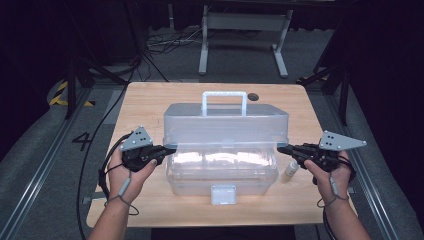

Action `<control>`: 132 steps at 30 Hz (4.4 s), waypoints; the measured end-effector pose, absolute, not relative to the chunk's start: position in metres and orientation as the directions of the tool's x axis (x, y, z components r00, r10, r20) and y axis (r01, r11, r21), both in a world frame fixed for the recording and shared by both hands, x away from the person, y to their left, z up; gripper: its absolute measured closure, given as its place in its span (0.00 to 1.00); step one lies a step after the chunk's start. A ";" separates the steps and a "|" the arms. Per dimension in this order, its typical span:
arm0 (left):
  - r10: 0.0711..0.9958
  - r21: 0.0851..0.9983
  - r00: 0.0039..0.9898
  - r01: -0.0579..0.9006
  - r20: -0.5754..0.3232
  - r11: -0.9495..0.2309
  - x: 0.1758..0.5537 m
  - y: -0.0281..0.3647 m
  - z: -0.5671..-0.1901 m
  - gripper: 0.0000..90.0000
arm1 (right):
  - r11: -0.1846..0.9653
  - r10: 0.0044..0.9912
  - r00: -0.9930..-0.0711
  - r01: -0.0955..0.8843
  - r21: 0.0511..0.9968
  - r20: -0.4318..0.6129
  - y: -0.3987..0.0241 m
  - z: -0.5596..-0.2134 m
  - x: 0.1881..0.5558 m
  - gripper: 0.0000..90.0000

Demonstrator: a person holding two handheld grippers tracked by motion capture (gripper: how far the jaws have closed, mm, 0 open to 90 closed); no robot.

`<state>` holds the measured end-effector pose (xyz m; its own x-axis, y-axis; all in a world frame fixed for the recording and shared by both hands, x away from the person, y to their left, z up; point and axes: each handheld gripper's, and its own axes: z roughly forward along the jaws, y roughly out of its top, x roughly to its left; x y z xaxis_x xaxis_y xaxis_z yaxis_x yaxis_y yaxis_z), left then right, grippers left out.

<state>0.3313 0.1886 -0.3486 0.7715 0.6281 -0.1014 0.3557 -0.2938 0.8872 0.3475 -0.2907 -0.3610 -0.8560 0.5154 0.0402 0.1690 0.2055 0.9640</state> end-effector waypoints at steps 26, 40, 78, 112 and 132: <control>0.634 0.893 0.768 0.345 -0.091 -0.289 0.345 0.190 -0.331 1.00 | 0.241 0.530 -0.848 0.165 0.956 0.013 -0.298 -0.356 0.329 1.00; 0.649 0.894 0.757 0.341 -0.079 -0.289 0.360 0.189 -0.315 1.00 | 0.216 0.576 -0.817 0.183 0.959 0.026 -0.318 -0.356 0.318 1.00; 0.677 0.897 0.732 0.347 -0.077 -0.274 0.378 0.185 -0.299 1.00 | 0.154 0.687 -0.726 0.191 0.969 0.034 -0.316 -0.346 0.335 0.59; 0.686 0.898 0.723 0.354 -0.087 -0.259 0.383 0.185 -0.297 1.00 | 0.183 0.821 -0.569 0.182 0.966 -0.048 -0.266 -0.314 0.373 0.44; 0.689 0.900 0.719 0.357 -0.093 -0.251 0.391 0.184 -0.293 1.00 | 0.188 0.868 -0.486 0.141 0.972 -0.097 -0.244 -0.308 0.385 0.55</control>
<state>0.3906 0.1841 -0.2932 0.7188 0.6889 -0.0934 0.3573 -0.2508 0.8997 0.3846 -0.2444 -0.3077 -0.4865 0.8683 -0.0972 0.1411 0.1878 0.9720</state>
